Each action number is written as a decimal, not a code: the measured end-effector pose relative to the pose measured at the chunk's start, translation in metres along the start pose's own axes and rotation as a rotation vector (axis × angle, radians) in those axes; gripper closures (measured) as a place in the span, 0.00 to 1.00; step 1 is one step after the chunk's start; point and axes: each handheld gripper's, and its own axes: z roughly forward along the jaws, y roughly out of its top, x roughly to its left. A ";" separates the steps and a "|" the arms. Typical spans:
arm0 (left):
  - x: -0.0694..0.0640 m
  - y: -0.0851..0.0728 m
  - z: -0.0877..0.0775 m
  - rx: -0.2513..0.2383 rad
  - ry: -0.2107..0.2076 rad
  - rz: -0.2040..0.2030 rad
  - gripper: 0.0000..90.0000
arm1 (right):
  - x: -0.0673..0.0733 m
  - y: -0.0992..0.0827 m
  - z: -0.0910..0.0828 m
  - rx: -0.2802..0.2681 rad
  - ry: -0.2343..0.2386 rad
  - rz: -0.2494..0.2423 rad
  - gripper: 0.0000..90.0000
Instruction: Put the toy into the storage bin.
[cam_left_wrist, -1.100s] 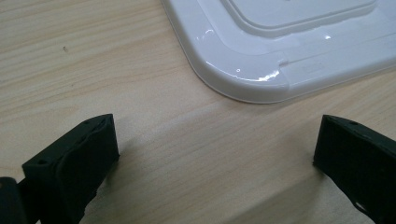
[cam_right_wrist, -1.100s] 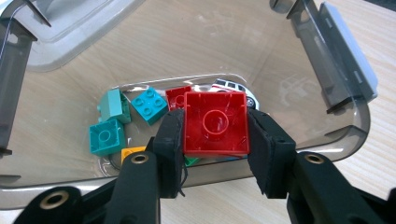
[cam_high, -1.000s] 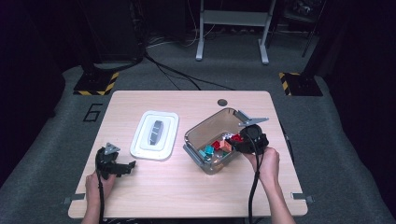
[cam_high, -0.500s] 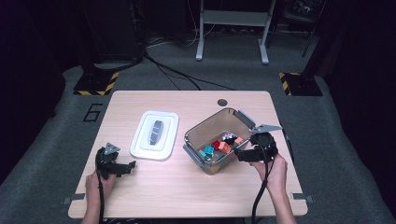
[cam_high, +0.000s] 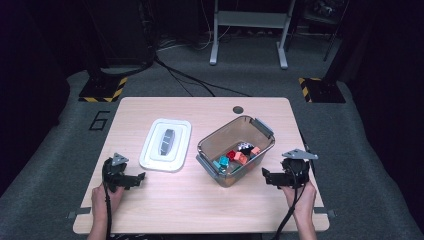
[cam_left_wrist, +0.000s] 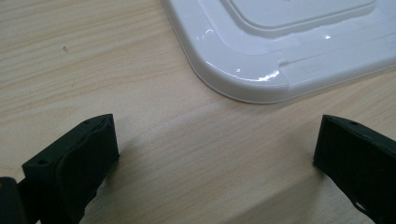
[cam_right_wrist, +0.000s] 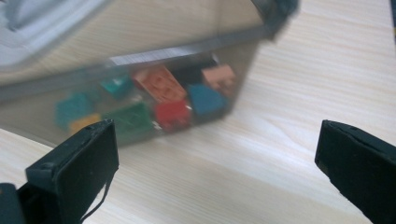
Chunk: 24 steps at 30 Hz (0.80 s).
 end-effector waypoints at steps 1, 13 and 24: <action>0.000 0.000 0.000 0.002 0.000 0.003 0.00 | -0.007 -0.012 0.005 0.011 -0.029 0.006 0.00; 0.000 0.000 0.000 0.004 0.003 0.004 0.00 | -0.036 -0.077 0.037 0.080 -0.062 0.069 0.00; 0.000 0.000 0.001 -0.004 0.002 -0.004 0.00 | -0.044 -0.085 0.054 0.067 -0.085 0.037 0.00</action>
